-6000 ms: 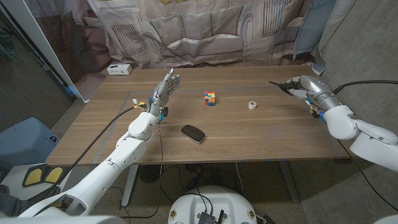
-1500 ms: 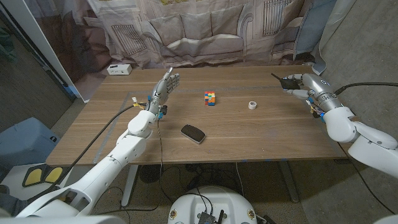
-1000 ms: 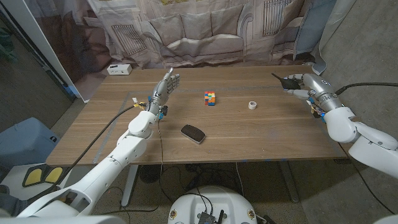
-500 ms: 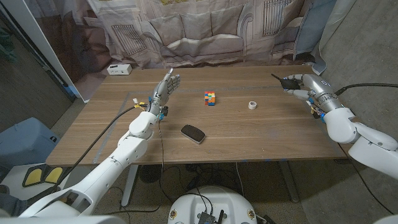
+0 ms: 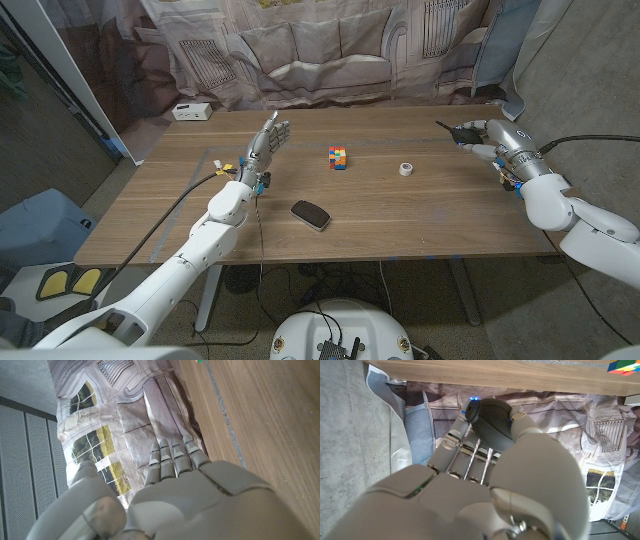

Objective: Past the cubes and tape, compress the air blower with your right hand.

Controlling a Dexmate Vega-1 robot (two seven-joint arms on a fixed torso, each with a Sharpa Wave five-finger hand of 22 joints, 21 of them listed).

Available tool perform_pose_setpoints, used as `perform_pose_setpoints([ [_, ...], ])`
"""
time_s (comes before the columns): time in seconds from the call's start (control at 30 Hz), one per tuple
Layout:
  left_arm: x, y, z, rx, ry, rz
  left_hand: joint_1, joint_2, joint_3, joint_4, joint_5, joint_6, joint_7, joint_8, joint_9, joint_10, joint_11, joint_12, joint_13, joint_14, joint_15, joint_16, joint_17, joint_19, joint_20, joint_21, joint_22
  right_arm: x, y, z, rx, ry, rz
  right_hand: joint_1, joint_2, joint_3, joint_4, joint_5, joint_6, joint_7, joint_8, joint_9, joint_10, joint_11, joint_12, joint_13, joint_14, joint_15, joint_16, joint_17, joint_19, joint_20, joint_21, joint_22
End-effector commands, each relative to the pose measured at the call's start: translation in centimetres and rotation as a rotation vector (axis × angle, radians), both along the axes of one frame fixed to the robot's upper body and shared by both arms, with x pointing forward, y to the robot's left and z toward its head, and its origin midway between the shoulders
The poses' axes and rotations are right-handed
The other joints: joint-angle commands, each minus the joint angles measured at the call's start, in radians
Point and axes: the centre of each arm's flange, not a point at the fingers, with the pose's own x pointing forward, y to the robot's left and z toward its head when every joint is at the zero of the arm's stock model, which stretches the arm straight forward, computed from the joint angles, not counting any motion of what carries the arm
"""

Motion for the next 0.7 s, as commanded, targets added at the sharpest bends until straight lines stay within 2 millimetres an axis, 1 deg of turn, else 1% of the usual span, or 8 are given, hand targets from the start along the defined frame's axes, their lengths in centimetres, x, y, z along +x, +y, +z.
perform_pose_setpoints([
  [0.03,-0.46,0.25,0.38,0.017,-0.005,0.006,0.005,0.009,0.0,-0.006,-0.003,0.009,-0.003,0.001,0.005,0.01,0.004,-0.001,0.002,0.005,-0.002,0.001,0.002,0.01,-0.002,0.0,0.005,-0.06,-0.02,0.23,0.014,0.023,0.021,0.007,0.018,0.013,0.005,0.006,-0.002,0.008,0.004,0.004,-0.002,0.009,0.003,0.001,0.016,-0.091,0.008,0.007,0.011,-0.001,0.008,0.003],
  [0.2,-0.48,0.28,0.55,0.02,-0.004,0.002,0.005,0.01,0.0,-0.006,-0.003,0.009,-0.003,0.0,0.005,0.009,0.002,-0.002,0.002,0.006,-0.002,0.0,0.002,0.01,-0.002,0.0,0.005,-0.11,0.04,0.19,0.02,0.016,0.027,0.009,0.035,0.019,0.009,0.008,0.012,0.01,0.008,0.004,0.009,0.013,0.006,0.001,0.034,-0.09,0.012,0.007,0.021,-0.004,0.013,0.004],
  [0.33,-0.52,0.31,0.71,0.027,-0.002,0.002,0.005,0.01,0.0,-0.006,-0.003,0.01,-0.002,0.0,0.005,0.009,0.001,-0.001,0.002,0.006,-0.003,0.0,0.002,0.01,-0.002,0.0,0.005,-0.13,0.14,0.19,0.024,0.007,0.027,0.017,0.046,0.027,0.006,0.011,0.025,0.01,0.011,0.003,0.023,0.012,0.01,0.0,0.05,-0.088,0.015,0.005,0.03,-0.005,0.017,0.005],
  [0.4,-0.58,0.37,0.81,0.027,-0.003,0.004,0.005,0.01,0.0,-0.007,-0.003,0.009,-0.002,0.0,0.005,0.01,0.002,-0.002,0.002,0.006,-0.003,0.0,0.002,0.01,-0.002,0.0,0.005,-0.14,0.18,0.2,0.026,0.008,0.029,0.025,0.052,0.031,0.003,0.012,0.029,0.011,0.012,0.002,0.027,0.012,0.01,0.0,0.055,-0.095,0.017,0.006,0.031,-0.009,0.018,0.005],
  [0.43,-0.6,0.4,0.86,0.028,-0.004,0.005,0.005,0.01,0.0,-0.007,-0.003,0.01,-0.002,0.0,0.005,0.009,0.003,-0.002,0.002,0.006,-0.003,0.0,0.002,0.01,-0.002,0.0,0.005,-0.13,0.19,0.17,0.032,0.002,0.029,0.034,0.059,0.036,0.0,0.013,0.03,0.011,0.011,0.002,0.028,0.011,0.009,0.0,0.073,-0.106,0.025,0.009,0.041,-0.017,0.023,0.006],
  [0.5,-0.6,0.45,0.94,0.031,-0.004,0.006,0.005,0.01,0.0,-0.007,-0.003,0.01,-0.003,0.0,0.005,0.01,0.003,-0.002,0.002,0.006,-0.002,0.0,0.002,0.01,-0.002,0.0,0.005,-0.11,0.19,0.12,0.036,0.003,0.03,0.049,0.069,0.04,-0.005,0.015,0.031,0.008,0.009,0.001,0.025,0.008,0.006,-0.001,0.096,-0.12,0.04,0.019,0.049,-0.021,0.029,0.008],
  [0.63,-0.52,0.47,1.04,0.03,-0.007,0.005,0.004,0.01,0.0,-0.008,-0.003,0.011,-0.002,0.0,0.005,0.01,-0.003,-0.002,0.002,0.007,-0.002,0.0,0.002,0.01,-0.002,-0.001,0.005,-0.06,0.2,0.05,0.042,-0.002,0.028,0.073,0.073,0.045,-0.013,0.015,0.04,0.005,0.01,0.0,0.035,0.005,0.007,-0.001,0.105,-0.13,0.05,0.03,0.054,-0.029,0.034,0.01],
  [0.7,-0.44,0.47,1.09,0.035,-0.004,0.006,0.004,0.01,0.0,-0.008,-0.003,0.011,-0.003,0.0,0.005,0.009,0.0,-0.002,0.002,0.007,-0.003,0.0,0.002,0.01,-0.002,-0.001,0.005,-0.02,0.21,-0.03,0.045,-0.008,0.026,0.084,0.077,0.047,-0.015,0.016,0.048,0.004,0.011,0.0,0.041,0.004,0.009,-0.001,0.113,-0.13,0.057,0.036,0.057,-0.032,0.038,0.011],
])
